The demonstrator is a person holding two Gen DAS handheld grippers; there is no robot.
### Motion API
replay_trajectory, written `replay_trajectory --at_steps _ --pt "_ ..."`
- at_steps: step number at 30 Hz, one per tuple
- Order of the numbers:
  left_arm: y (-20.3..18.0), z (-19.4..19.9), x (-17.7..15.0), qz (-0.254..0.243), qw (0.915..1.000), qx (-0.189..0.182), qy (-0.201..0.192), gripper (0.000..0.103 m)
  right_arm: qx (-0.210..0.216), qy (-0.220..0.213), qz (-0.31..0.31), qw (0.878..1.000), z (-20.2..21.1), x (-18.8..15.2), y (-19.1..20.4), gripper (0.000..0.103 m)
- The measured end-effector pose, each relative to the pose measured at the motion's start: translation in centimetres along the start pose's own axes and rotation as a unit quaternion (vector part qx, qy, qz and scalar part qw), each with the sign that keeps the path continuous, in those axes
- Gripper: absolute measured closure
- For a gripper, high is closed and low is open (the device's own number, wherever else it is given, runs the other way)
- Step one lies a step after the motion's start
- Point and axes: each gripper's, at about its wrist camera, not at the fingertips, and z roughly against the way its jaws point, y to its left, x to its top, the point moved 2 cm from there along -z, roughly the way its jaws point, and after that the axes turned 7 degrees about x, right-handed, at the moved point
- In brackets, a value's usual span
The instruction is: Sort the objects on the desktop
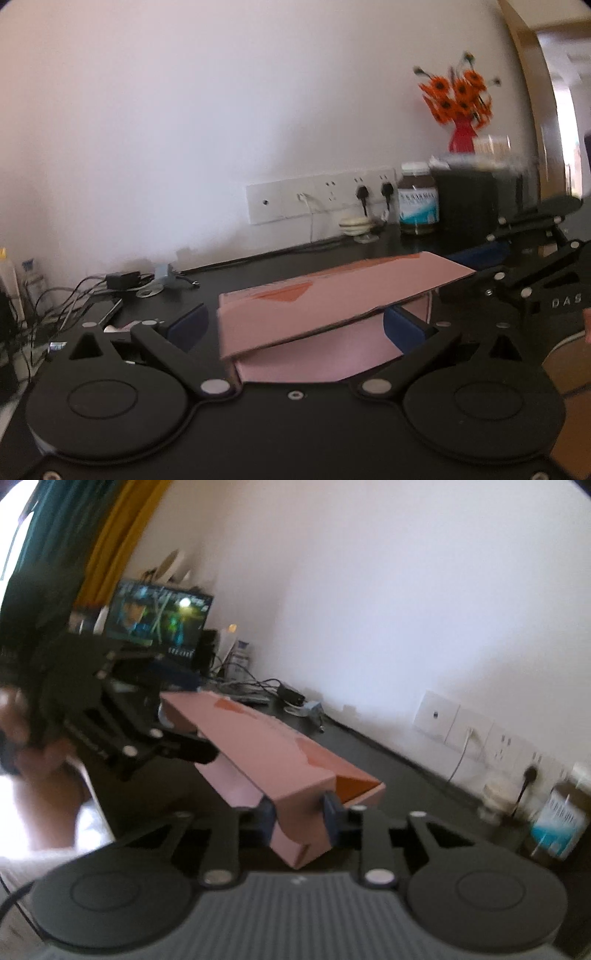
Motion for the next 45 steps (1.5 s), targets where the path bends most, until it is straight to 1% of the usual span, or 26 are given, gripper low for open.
replay_trajectory --at_steps 3,5,8,10,12,15,18,22,27,30,34,45 --pt "1.3 -0.4 -0.2 0.022 0.9995 -0.013 0.018 0.0 0.019 -0.012 -0.058 0.998 0.8 0.2 -0.9 0.077" --pt "1.4 -0.4 -0.2 0.027 0.9992 -0.024 0.019 0.0 0.032 -0.017 -0.092 0.995 1.1 0.2 -1.4 0.077" --pt "0.7 -0.2 0.0 0.019 0.999 -0.039 0.013 0.0 0.037 -0.017 -0.109 0.993 0.9 0.4 -1.7 0.077" --pt "0.0 0.0 0.1 0.008 0.9995 -0.027 0.01 0.0 0.042 -0.017 -0.117 0.992 1.0 0.4 -1.5 0.077" --pt "-0.1 0.0 -0.1 0.004 0.9997 -0.023 0.012 0.0 0.04 -0.016 -0.116 0.992 1.0 0.7 -1.1 0.077" --pt "-0.1 0.0 -0.3 0.01 0.9994 -0.027 0.02 0.0 0.036 -0.012 -0.112 0.993 0.9 0.8 -0.8 0.077" --pt "-0.4 0.2 -0.4 0.002 0.9994 -0.024 0.023 0.0 0.035 -0.01 -0.112 0.993 0.7 0.6 -0.7 0.077" --pt "-0.6 0.3 -0.1 -0.004 0.9994 -0.023 0.025 0.0 0.031 -0.008 -0.118 0.993 0.5 0.7 -0.9 0.077" --pt "-0.6 0.4 0.2 -0.009 0.9994 -0.017 0.027 0.0 0.031 -0.005 -0.11 0.993 0.7 1.3 -0.8 0.077" --pt "-0.6 0.2 0.0 -0.012 0.999 -0.02 0.038 0.0 0.036 0.006 -0.098 0.995 0.7 1.3 -0.5 0.077" --pt "-1.0 0.2 -0.4 -0.026 0.9988 -0.012 0.04 0.0 0.039 0.021 -0.095 0.995 0.4 0.9 -0.2 0.077" --pt "-1.1 0.1 -0.7 -0.028 0.9984 -0.009 0.049 0.0 0.034 0.034 -0.091 0.995 -0.1 0.6 0.3 0.077"
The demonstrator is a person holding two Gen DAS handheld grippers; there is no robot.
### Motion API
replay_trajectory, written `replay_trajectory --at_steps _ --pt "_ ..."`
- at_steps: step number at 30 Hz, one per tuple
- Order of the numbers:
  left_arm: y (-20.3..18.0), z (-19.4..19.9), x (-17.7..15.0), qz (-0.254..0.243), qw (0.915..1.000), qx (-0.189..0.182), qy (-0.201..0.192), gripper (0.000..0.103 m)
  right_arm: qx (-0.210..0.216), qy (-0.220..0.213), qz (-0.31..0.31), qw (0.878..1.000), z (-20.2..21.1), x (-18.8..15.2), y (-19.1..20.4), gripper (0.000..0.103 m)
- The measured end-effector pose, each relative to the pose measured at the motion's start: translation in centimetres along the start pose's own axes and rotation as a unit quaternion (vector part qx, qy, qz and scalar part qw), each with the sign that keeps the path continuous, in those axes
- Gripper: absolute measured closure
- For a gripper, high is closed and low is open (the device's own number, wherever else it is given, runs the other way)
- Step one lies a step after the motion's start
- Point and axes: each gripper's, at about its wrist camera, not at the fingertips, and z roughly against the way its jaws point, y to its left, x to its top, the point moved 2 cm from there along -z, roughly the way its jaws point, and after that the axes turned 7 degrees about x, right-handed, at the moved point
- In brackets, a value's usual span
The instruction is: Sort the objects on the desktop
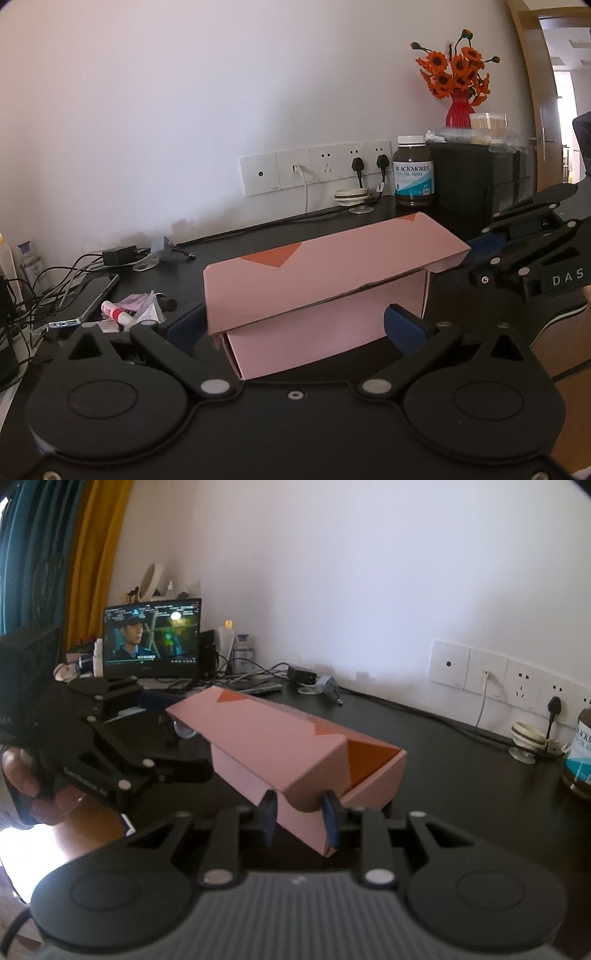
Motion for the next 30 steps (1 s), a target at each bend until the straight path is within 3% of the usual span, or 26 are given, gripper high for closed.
replay_trajectory --at_steps 11,16,22,30 --pt "0.9 -0.6 -0.2 0.017 0.9996 -0.008 0.019 0.0 -0.014 0.011 0.027 0.999 -0.2 -0.7 0.1 0.077" --pt "1.0 -0.3 0.0 0.015 0.9998 -0.003 0.009 0.0 -0.03 0.002 0.037 0.999 0.7 -0.4 0.1 0.077" --pt "0.3 0.1 0.5 0.005 0.9999 -0.011 0.001 0.0 -0.076 -0.001 0.166 0.983 0.5 0.4 3.1 0.077" --pt "0.2 0.4 -0.2 0.008 0.9998 -0.02 0.007 0.0 -0.039 0.0 0.074 0.996 1.0 0.7 2.2 0.074"
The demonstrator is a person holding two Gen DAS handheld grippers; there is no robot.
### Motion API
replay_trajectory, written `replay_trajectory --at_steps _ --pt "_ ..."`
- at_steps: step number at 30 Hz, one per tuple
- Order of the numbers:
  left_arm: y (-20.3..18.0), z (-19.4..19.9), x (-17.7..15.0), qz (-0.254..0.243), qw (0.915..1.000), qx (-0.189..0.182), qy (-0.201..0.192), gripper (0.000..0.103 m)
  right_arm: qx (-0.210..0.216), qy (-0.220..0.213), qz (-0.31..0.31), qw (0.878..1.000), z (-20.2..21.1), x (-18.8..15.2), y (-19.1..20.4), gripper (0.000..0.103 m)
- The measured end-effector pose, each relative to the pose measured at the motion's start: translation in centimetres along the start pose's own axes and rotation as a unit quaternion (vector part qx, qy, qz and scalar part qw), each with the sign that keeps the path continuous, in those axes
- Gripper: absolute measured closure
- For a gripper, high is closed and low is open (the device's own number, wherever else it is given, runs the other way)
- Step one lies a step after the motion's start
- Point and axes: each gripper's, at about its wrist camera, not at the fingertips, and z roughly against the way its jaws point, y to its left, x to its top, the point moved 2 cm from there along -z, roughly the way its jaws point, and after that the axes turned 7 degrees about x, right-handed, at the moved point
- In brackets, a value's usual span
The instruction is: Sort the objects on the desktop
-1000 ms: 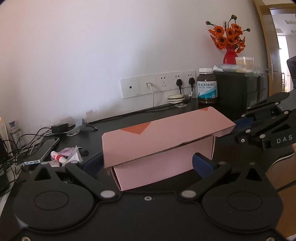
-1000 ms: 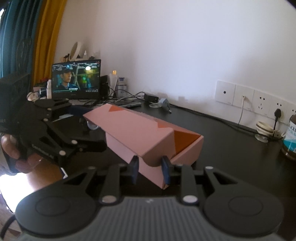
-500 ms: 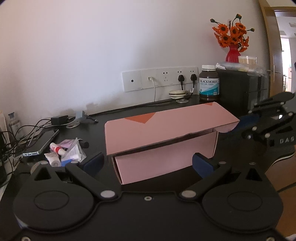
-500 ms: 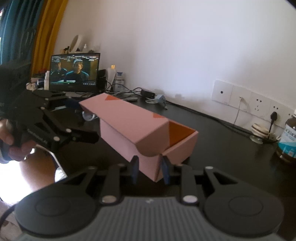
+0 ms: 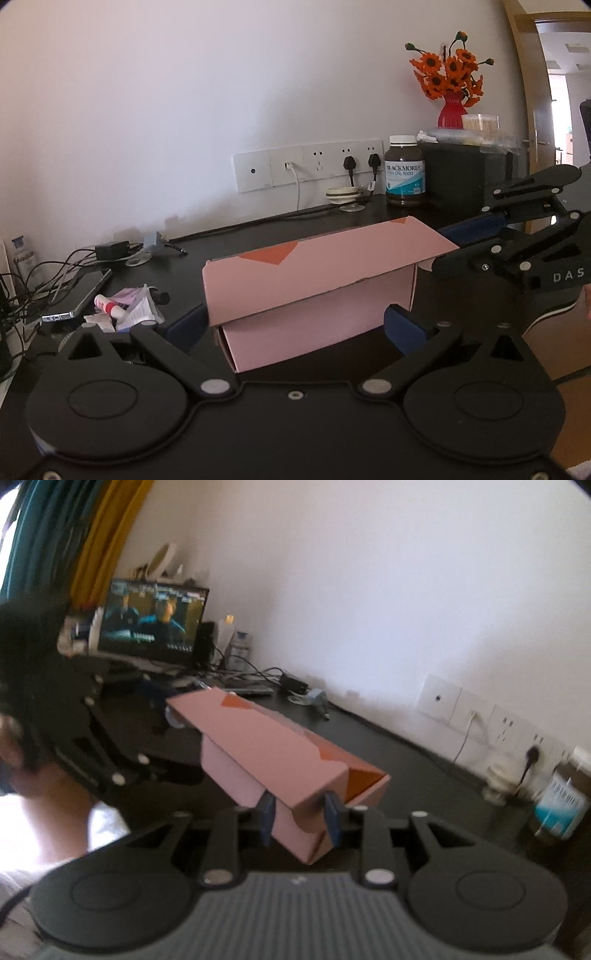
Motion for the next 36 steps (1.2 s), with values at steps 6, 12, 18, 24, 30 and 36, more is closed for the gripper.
replay_trajectory --at_steps 6,12,18,24,30,36 --pt "0.1 -0.4 -0.3 0.006 0.9999 0.001 0.012 0.0 0.005 0.003 -0.012 1.0 -0.2 -0.4 0.6 0.069" --pt "0.2 -0.5 -0.4 0.001 0.9998 0.011 0.019 0.0 0.017 -0.002 -0.035 0.999 -0.1 -0.8 0.7 0.069" --pt "0.8 -0.1 0.6 0.005 0.9998 0.019 0.009 0.0 0.029 -0.033 -0.043 0.998 0.9 -0.2 0.9 0.069" --pt "1.0 0.1 1.1 0.008 0.9997 0.02 0.006 0.0 0.035 -0.053 -0.054 0.997 1.2 0.5 0.8 0.069" --pt "1.1 -0.1 0.7 0.001 0.9996 0.02 0.018 0.0 0.039 -0.059 -0.075 0.995 1.0 0.2 0.8 0.069" --pt "1.5 0.0 1.6 -0.007 0.9996 0.024 0.015 0.0 0.048 -0.078 -0.11 0.99 1.1 -0.1 0.8 0.069"
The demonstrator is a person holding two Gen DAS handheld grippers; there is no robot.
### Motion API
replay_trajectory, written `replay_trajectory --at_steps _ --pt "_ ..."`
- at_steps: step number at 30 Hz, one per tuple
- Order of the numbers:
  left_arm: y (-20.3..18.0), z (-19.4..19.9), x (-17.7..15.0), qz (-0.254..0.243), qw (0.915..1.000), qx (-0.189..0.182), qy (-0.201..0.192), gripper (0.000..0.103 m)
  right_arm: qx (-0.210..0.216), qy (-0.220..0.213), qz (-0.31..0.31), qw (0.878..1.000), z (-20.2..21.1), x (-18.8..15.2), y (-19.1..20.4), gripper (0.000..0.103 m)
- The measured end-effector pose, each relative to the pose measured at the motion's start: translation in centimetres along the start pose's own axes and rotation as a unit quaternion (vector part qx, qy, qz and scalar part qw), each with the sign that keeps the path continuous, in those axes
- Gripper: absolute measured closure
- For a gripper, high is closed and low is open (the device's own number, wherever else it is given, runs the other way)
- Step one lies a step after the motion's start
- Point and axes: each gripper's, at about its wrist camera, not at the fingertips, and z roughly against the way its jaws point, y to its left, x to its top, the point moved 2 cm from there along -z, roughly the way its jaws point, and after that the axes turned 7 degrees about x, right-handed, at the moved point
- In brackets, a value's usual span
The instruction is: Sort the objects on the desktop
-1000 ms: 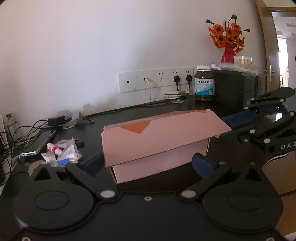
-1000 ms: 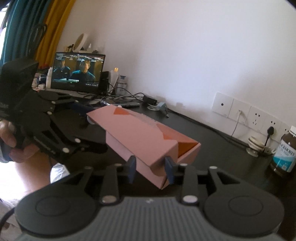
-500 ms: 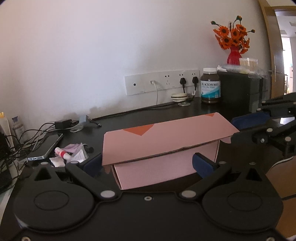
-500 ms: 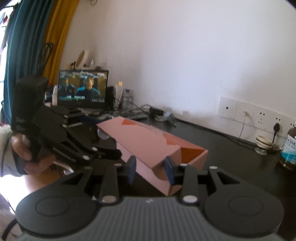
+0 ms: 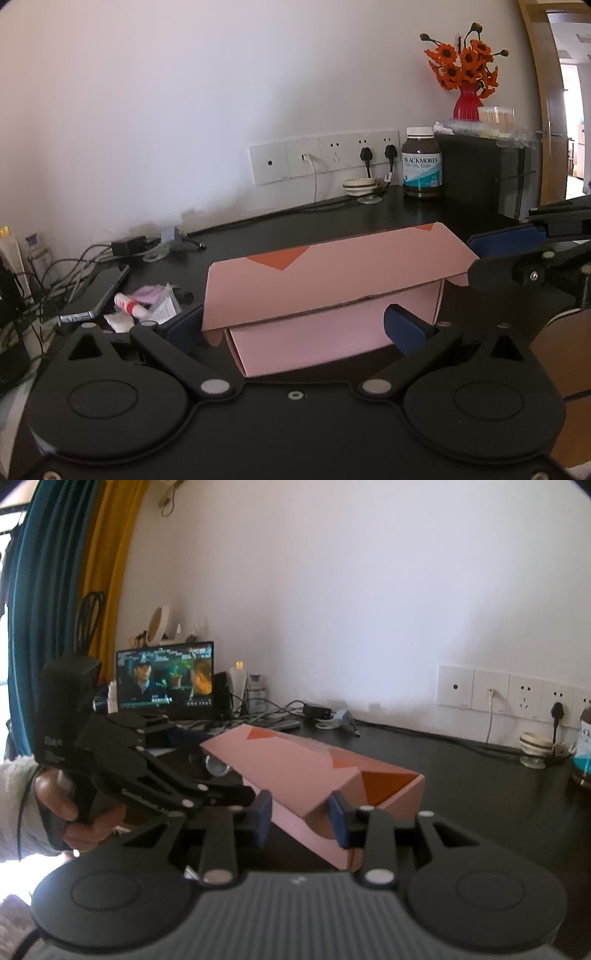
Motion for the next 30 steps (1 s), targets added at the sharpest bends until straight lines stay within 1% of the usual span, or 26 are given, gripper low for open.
replay_trajectory --at_steps 3,6,9,12,16,18,22,24,25,26,28,29,30 --pt "0.2 0.1 0.5 0.0 1.0 0.002 -0.004 0.0 0.006 -0.016 -0.024 1.0 0.2 0.6 -0.3 0.069" --pt "0.3 0.0 0.3 0.003 1.0 0.001 0.002 0.0 0.011 -0.023 -0.041 0.999 0.3 0.8 -0.6 0.069" --pt "0.2 -0.2 -0.4 0.0 0.9999 0.003 0.01 0.0 0.014 -0.019 -0.05 0.998 0.1 0.2 -0.6 0.069" --pt "-0.2 0.1 -0.5 -0.014 0.9998 0.011 0.005 0.0 0.013 -0.017 -0.054 0.998 0.0 -0.2 -0.4 0.069" --pt "0.1 0.3 -0.4 -0.007 1.0 0.0 0.007 0.0 0.016 -0.013 -0.053 0.998 0.4 0.0 -0.3 0.069" --pt "0.1 0.1 -0.6 -0.009 0.9999 0.004 0.008 0.0 0.018 -0.01 -0.058 0.998 0.3 -0.2 -0.6 0.069" --pt "-0.2 0.1 -1.1 -0.023 0.9997 0.01 -0.001 0.0 0.02 -0.006 -0.061 0.998 0.2 -0.6 -0.6 0.069" --pt "-0.1 0.2 -1.0 -0.023 0.9997 0.005 -0.005 0.0 0.014 0.008 -0.041 0.999 0.1 -0.6 -0.4 0.069" --pt "-0.1 0.3 -1.0 -0.023 0.9997 0.003 -0.007 0.0 0.002 0.017 -0.02 1.0 0.1 -0.5 -0.1 0.069" --pt "-0.2 0.3 -1.0 -0.027 0.9996 0.003 -0.01 0.0 -0.013 0.023 0.009 1.0 0.1 -0.4 0.3 0.066" --pt "-0.3 0.3 -1.1 -0.035 0.9993 0.004 -0.015 0.0 -0.04 0.033 0.086 0.995 0.0 -0.3 1.2 0.055" --pt "-0.4 0.2 -1.2 -0.04 0.9991 0.002 -0.017 0.0 -0.048 0.042 0.119 0.991 -0.2 -0.3 1.5 0.046" --pt "-0.6 0.1 -1.2 -0.045 0.9988 0.002 -0.018 0.0 -0.052 0.051 0.146 0.987 -0.4 -0.3 1.7 0.042"
